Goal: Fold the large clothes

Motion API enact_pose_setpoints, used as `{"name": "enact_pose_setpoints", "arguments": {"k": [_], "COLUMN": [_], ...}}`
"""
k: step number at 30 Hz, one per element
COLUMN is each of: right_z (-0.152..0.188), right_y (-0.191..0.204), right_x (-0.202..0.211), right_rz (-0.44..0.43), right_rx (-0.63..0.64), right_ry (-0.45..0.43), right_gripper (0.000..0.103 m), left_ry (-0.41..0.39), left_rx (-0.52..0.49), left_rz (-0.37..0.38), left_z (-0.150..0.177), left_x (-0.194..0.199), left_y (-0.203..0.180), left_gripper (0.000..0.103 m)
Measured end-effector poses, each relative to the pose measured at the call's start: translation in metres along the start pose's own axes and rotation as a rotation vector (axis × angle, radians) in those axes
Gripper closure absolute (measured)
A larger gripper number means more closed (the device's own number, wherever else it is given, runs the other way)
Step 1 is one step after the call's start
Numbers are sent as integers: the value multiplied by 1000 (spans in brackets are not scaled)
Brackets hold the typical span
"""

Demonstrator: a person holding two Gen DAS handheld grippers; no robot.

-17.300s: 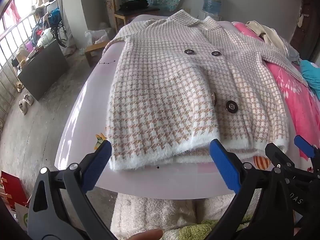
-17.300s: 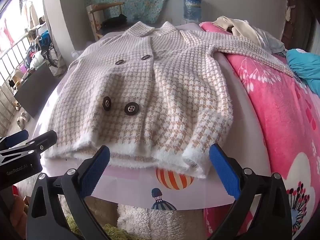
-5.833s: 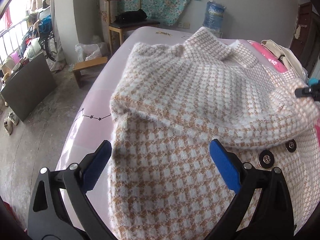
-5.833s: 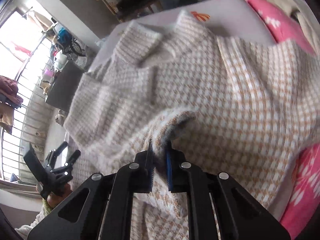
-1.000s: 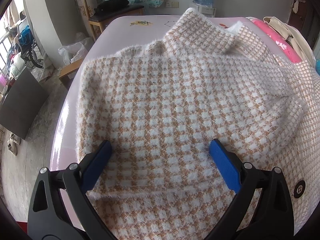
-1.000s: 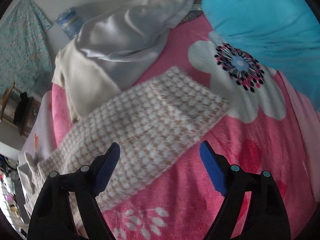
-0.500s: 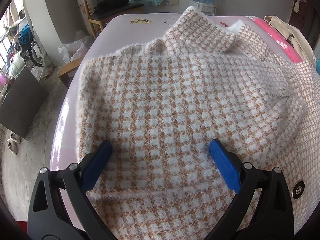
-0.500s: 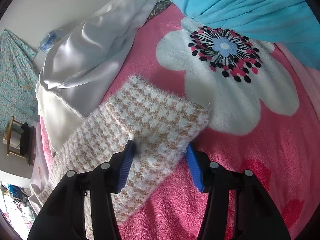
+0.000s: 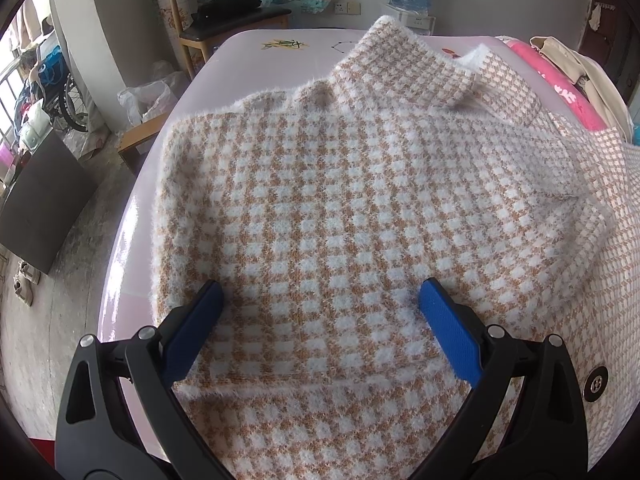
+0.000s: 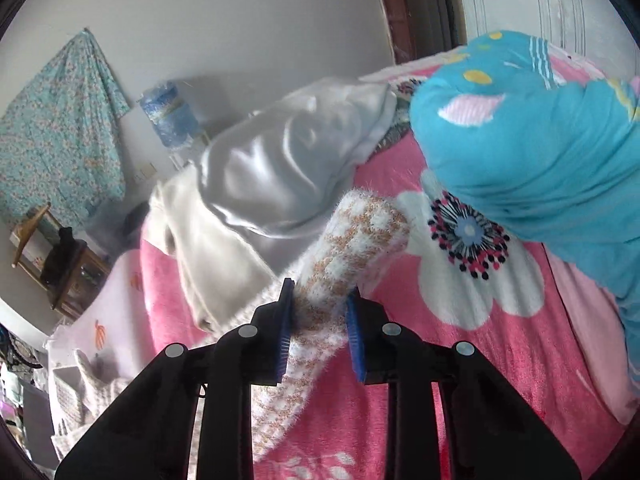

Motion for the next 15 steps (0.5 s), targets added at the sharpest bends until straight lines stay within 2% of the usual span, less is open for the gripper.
{"name": "enact_pose_setpoints", "arguments": {"k": [5,9,15], "right_z": [-22,-27,5], "right_y": [64,140,279], "right_x": [61,110,165], "right_rz": [-116,-249,-465], "right_rx": [93,192,372], "right_ry": [-122,-197,-257], "right_gripper": [80,81,83], "left_ry": [2,-17,-103], "left_rx": [7,45,65], "left_rz": [-8,19,79], "left_z": [-5,1,13], "left_x": [-1,16,66], "left_y": [0,5,31], "left_gripper": [8,8,8]}}
Point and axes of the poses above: each gripper's, at about its wrist camera, not at the fingertips, and x roughly against the way its jaws point, y to its left, z to its underside, the point moved 3 cm from there along -x, roughly the way its jaws point, and after that the axes turned 6 degrees about x, right-handed, at the moved point
